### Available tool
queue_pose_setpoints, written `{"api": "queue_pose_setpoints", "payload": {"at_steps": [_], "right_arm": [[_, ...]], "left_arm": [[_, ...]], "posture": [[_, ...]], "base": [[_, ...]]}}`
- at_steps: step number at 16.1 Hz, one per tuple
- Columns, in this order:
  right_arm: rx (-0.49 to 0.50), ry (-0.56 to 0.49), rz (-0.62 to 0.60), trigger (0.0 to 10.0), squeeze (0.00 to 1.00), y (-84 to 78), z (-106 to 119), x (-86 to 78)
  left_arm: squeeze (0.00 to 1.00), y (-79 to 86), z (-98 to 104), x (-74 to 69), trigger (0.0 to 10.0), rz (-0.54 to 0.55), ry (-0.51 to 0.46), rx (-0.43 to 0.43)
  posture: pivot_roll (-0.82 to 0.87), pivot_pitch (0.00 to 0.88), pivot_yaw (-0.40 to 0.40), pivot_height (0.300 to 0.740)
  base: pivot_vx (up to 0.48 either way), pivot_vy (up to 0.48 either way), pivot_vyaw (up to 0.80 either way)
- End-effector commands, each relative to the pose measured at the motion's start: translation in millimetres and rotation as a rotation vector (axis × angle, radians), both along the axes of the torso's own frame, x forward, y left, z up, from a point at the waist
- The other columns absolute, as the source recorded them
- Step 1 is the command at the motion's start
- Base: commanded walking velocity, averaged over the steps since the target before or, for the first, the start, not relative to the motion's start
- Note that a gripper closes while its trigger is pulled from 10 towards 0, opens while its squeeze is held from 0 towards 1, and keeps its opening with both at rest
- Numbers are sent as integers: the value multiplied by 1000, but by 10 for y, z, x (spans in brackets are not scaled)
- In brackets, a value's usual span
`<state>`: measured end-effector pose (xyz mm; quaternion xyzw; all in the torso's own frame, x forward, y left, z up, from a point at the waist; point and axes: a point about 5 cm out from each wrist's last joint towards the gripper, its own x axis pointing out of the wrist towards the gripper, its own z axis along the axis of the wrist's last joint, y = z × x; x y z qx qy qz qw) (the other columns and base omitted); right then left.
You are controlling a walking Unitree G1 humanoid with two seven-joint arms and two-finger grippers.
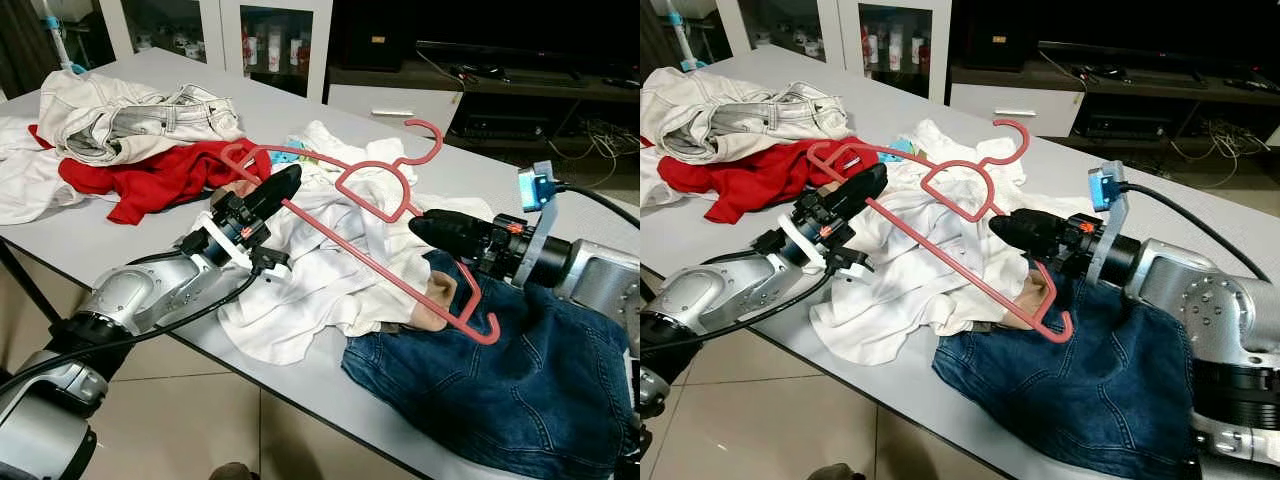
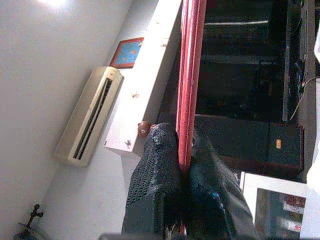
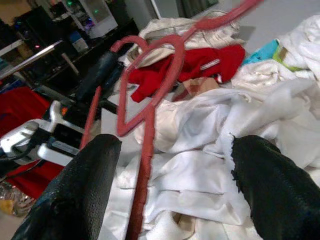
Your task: Hang hanger
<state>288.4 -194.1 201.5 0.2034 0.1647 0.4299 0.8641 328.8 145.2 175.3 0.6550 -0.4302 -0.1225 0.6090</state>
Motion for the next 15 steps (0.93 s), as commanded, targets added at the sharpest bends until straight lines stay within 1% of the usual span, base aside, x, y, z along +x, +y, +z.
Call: {"api": "queue_pose_setpoints", "payload": {"at_steps": [1,4,6,12,15], "right_arm": [[-16,24,-25,0,0,-11,-34,27],[-2,15,0,0,0,24,-10,-1],[-1,8,-18,0,0,16,6,26],[10,-10,-24,0,0,12,34,30],[31,-17,-29,0,0,15,43,40]], "left_arm": [[0,-33,30,10,10000,-15,-17,6],[0,-28,37,15,10000,-14,-20,8],[0,-32,40,20,10000,-15,-21,9],[0,-37,40,23,10000,-16,-23,6],[0,-36,36,23,10000,-14,-25,7]], "posture": [[-40,0,-67,740],[-41,0,-65,740],[-43,0,-64,740],[-44,0,-67,740],[-41,0,-65,740]], "base": [[0,0,0],[0,0,0],[0,0,0],[0,0,0],[0,0,0]]}}
